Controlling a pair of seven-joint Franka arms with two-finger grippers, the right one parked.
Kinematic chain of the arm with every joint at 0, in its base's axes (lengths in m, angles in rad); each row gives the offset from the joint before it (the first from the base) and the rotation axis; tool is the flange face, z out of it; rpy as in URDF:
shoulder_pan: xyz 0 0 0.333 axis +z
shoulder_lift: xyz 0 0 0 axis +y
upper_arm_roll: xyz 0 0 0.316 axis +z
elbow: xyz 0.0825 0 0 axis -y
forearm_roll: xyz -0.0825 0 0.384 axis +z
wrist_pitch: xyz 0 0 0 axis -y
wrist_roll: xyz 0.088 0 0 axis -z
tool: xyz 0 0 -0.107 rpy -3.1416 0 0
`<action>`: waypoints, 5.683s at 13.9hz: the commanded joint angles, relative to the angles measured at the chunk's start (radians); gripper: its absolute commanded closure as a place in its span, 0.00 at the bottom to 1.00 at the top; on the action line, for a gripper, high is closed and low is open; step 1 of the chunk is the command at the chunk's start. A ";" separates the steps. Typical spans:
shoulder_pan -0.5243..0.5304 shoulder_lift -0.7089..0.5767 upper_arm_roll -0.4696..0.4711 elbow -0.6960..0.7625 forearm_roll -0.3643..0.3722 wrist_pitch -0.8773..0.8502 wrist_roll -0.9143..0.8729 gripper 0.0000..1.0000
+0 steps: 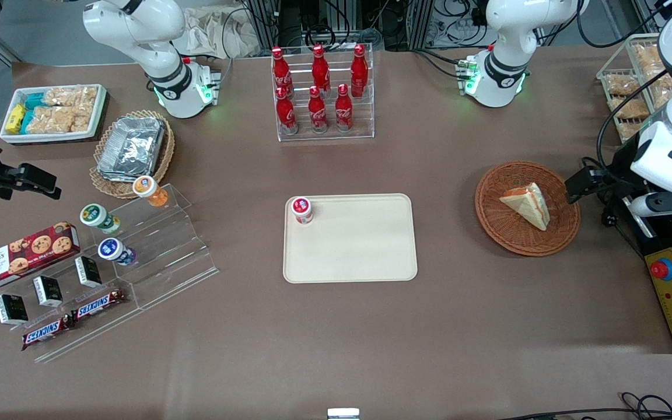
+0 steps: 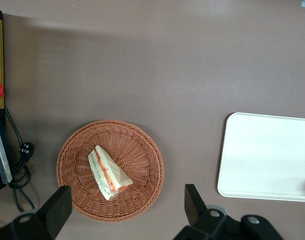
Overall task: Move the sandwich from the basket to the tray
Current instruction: 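Move the left gripper over the wrapped sandwich in the wicker basket, then lower the left gripper and close it on the wrapped sandwich, then lift the sandwich out of the basket with the left gripper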
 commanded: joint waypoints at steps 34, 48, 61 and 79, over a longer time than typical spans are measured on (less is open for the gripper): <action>0.012 -0.231 0.000 -0.502 0.005 0.154 -0.207 0.00; 0.115 -0.084 0.006 -0.739 -0.027 0.452 -0.594 0.00; 0.164 0.151 0.006 -0.778 -0.032 0.684 -0.638 0.32; 0.139 0.126 -0.113 -0.172 -0.013 0.027 -0.550 0.71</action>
